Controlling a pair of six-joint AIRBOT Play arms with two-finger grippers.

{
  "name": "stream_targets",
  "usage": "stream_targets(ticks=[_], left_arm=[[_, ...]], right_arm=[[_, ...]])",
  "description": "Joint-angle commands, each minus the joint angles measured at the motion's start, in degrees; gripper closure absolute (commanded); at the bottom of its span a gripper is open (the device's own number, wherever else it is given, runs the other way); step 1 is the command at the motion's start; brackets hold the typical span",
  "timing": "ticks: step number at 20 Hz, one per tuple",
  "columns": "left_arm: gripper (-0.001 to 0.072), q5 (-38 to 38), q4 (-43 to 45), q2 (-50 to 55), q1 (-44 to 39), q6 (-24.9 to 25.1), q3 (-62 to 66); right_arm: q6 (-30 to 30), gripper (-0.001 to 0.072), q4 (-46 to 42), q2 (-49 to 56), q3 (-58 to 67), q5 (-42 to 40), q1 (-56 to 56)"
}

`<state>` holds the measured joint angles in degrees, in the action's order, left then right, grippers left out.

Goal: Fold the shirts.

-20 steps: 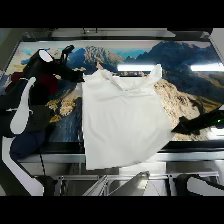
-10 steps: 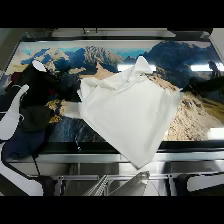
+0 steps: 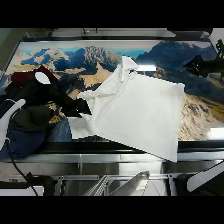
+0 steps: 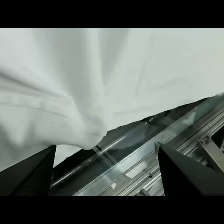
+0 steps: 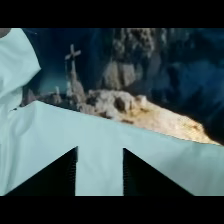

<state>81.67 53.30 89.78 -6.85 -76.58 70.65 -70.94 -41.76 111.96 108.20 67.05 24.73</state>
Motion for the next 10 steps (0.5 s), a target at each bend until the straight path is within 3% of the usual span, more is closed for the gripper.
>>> stream_targets(ticks=[1, 2, 5, 7, 10], left_arm=[[0.0003, -1.07, 5.86, -2.25, 2.97, -1.38, 5.49], [0.0003, -1.40, 9.44, -2.08, 4.39, -2.45, 7.87], [0.0004, -3.69, 10.56, 0.68, 8.24, -1.97, 11.63], [0.0004, -3.63, 8.28, 4.90, 9.22, 1.97, 13.33], [0.0012, -2.45, 8.07, 11.56, 8.79, 8.00, 14.97]], right_arm=[[-1.49, 0.0631, 0.42, -0.76, 1.53, 7.39, 1.77], [-3.04, 0.0697, 0.33, -1.11, 1.51, 10.05, 2.71], [-6.32, 0.0697, 0.42, -1.90, 1.31, 19.93, 4.74], [-5.31, 0.0696, 0.39, -2.86, -0.22, 26.16, 4.61], [-3.37, 0.0696, 0.39, -10.38, -11.76, 25.27, 5.11]])
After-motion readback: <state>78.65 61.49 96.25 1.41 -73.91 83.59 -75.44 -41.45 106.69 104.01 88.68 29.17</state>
